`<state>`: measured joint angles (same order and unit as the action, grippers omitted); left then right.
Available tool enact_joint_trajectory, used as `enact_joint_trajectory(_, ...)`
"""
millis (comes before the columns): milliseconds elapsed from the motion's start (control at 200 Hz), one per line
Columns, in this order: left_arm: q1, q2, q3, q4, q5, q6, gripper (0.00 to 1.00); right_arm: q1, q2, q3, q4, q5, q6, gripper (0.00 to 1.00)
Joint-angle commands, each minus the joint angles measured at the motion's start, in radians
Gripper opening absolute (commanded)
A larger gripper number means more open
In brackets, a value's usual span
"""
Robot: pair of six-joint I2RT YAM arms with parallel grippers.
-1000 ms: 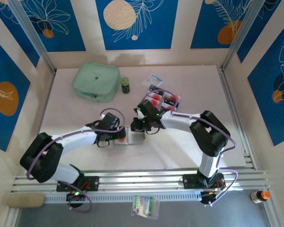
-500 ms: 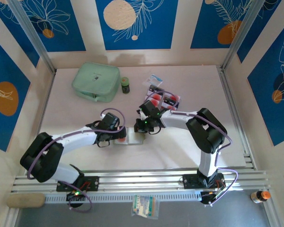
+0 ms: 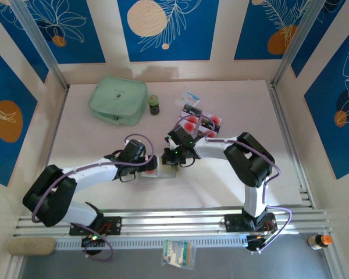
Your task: Put the credit cards into the card holder
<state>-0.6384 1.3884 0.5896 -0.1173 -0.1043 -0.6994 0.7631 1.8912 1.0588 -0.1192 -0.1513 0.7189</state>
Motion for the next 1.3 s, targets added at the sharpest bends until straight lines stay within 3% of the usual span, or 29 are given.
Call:
enact_joint_trajectory(0, -0.01, -0.023, -0.022, 0.043, 0.03, 0.014, 1.0, 0.013, 0.036, 0.0, -0.024, -0.025, 0.023, 0.02)
enact_joint_trajectory(885, -0.052, -0.044, -0.128, 0.238, 0.074, -0.02, 1.0, -0.036, 0.009, -0.093, 0.126, -0.119, 0.114, 0.02)
enact_joint_trajectory(1295, -0.052, -0.049, -0.125, 0.246, 0.072, -0.018, 1.0, -0.072, -0.048, -0.066, 0.062, -0.09, 0.042, 0.01)
